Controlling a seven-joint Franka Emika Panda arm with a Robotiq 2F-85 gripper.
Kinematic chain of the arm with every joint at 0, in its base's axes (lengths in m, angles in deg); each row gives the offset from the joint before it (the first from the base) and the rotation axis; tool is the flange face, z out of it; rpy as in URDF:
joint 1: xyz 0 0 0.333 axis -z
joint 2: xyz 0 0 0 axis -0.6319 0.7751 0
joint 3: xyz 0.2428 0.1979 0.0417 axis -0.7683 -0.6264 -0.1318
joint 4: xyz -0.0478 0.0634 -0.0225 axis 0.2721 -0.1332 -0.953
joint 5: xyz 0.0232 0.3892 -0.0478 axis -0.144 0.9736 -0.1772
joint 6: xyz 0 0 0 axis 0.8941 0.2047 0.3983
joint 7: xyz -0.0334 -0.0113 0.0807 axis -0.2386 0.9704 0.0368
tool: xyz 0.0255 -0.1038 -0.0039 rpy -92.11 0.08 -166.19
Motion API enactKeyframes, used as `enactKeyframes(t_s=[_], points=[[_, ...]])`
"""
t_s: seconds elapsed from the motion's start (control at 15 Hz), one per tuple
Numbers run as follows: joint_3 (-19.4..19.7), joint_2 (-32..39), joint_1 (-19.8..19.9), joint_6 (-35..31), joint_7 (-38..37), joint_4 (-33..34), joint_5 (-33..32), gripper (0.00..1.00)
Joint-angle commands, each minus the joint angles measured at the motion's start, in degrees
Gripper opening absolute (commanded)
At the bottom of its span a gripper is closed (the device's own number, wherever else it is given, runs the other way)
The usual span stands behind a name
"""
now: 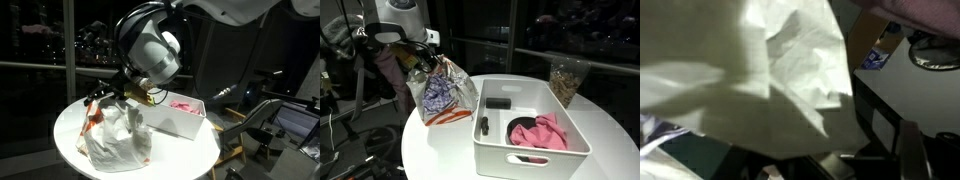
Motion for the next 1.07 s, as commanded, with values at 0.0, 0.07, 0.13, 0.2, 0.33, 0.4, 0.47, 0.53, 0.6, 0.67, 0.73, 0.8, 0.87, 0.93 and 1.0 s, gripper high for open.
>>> enactKeyframes(t_s=[0.0, 0.07, 0.13, 0.2, 0.33, 0.4, 0.47, 0.53, 0.6, 0.67, 0.73, 0.8, 0.87, 0.93, 1.0], points=[[4.5, -11.1, -4.3, 5.7, -13.8, -6.6, -5.2, 1.00], [5.6, -13.0, -5.2, 6.7, -17.8, -7.8, -7.6, 1.00], [7.0, -14.9, -6.0, 7.6, -21.8, -9.1, -10.5, 1.00], [11.3, -17.0, -9.6, 8.9, -25.4, -9.7, -12.8, 1.00], [15.7, -20.5, -12.4, 11.7, -32.9, -11.2, -19.4, 1.00], [17.9, -21.9, -13.7, 12.8, -36.6, -11.6, -23.0, 1.00], [20.0, -23.2, -14.7, 14.3, -40.3, -11.7, -26.8, 1.00], [21.8, -24.2, -15.5, 15.8, -44.0, -11.6, -30.7, 1.00], [23.0, -25.0, -15.8, 17.5, -46.7, -11.1, -33.6, 1.00], [24.1, -25.6, -15.9, 19.4, -49.4, -10.5, -36.2, 1.00], [25.1, -25.9, -16.0, 21.2, -51.2, -9.9, -37.9, 1.00], [25.9, -26.1, -15.9, 22.8, -52.9, -9.4, -39.3, 1.00], [26.7, -26.2, -16.0, 24.4, -53.8, -8.9, -39.9, 1.00], [27.3, -26.1, -15.8, 25.8, -54.8, -8.4, -40.7, 1.00], [27.8, -25.9, -15.7, 27.1, -55.8, -8.1, -41.4, 1.00]])
